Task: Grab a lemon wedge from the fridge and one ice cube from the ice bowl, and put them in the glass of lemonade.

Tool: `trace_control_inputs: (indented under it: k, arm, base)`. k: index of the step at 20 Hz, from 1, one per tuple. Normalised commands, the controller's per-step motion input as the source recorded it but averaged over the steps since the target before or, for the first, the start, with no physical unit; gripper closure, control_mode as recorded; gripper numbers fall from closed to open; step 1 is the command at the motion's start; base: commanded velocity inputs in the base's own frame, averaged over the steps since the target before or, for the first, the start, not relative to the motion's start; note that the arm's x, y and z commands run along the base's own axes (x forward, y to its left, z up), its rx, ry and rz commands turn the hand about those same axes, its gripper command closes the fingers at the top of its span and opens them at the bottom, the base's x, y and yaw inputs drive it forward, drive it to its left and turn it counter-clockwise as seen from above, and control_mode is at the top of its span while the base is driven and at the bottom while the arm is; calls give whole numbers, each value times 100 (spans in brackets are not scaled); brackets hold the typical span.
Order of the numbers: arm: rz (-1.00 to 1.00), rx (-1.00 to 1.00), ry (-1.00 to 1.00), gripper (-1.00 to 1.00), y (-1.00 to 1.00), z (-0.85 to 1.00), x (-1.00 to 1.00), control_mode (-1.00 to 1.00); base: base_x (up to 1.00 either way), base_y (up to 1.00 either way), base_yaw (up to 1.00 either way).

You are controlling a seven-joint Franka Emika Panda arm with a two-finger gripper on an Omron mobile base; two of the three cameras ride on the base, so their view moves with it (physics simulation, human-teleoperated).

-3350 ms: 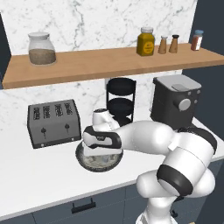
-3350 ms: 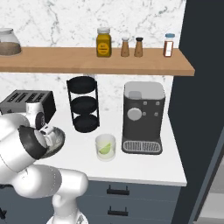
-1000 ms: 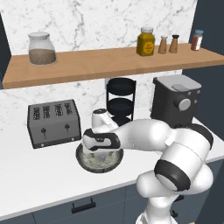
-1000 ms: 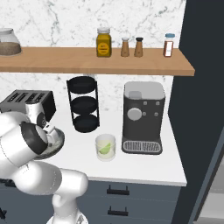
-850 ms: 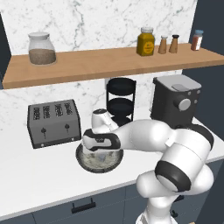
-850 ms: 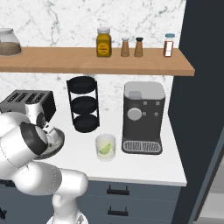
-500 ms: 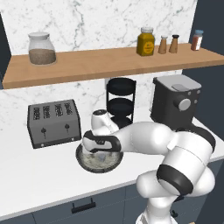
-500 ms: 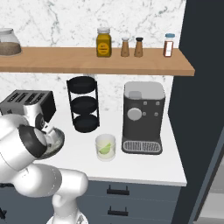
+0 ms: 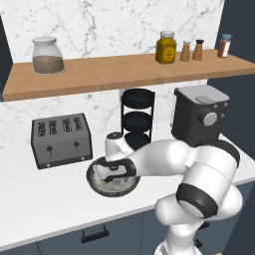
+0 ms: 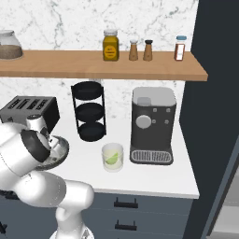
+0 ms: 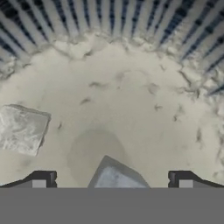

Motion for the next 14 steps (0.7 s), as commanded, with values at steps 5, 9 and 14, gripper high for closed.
trace_control_inputs:
  k: [5,9,14]
  arm:
    - [0,2,1,-100,0,-30,0,-100]
    - [0,0,0,-100,0,0,0,-100]
    - [0,0,0,-100,0,-6,-4,-100]
  base:
    - [0,0,0]
    - [0,0,0]
    - [0,0,0]
